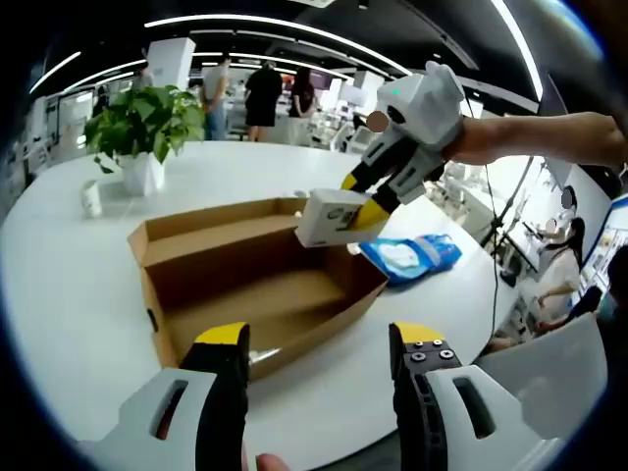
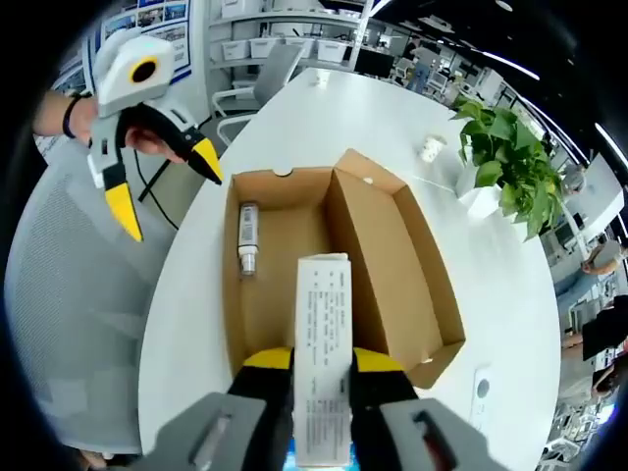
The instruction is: Operate the shoe box by opening the lid, removing the specified soft item, and placing it in the target area until the item is outside and the box remains undamaged.
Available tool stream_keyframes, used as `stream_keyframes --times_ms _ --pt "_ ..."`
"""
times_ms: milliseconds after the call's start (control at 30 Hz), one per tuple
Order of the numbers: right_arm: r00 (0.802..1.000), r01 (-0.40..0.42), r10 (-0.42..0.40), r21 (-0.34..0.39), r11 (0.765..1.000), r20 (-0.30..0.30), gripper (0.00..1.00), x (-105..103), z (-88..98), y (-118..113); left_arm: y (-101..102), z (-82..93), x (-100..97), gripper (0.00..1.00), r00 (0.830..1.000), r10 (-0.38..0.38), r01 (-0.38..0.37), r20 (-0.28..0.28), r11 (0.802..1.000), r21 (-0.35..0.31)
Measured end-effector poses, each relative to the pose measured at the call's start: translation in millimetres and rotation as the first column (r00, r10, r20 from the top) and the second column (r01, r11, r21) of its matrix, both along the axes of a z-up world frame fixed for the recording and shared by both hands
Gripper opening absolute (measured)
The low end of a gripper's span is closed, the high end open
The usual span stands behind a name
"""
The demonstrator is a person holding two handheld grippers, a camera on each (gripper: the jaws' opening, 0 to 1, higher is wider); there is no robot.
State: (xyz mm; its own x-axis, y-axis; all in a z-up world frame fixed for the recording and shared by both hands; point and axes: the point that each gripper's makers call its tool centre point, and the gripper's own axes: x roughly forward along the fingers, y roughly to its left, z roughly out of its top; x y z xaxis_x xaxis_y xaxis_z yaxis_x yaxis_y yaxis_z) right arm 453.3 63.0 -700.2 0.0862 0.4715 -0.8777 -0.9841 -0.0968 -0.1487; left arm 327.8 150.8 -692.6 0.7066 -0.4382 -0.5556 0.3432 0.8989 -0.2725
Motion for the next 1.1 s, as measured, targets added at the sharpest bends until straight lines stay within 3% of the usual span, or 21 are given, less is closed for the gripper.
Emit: stream_keyframes --times_ms 367,1100 --pt "0.999 0.033 -0.033 -0.007 0.999 0.016 0.17 4.8 8.7 -32.3 -10.6 2.2 4.4 0.59 1.000 -0.011 0.011 0.006 1.000 0.000" --pt "0.992 0.122 -0.122 -0.018 0.992 -0.008 0.17 5.1 0.3 -97.5 -34.5 -1.8 2.2 0.58 0.999 -0.046 0.046 -0.009 0.999 0.001"
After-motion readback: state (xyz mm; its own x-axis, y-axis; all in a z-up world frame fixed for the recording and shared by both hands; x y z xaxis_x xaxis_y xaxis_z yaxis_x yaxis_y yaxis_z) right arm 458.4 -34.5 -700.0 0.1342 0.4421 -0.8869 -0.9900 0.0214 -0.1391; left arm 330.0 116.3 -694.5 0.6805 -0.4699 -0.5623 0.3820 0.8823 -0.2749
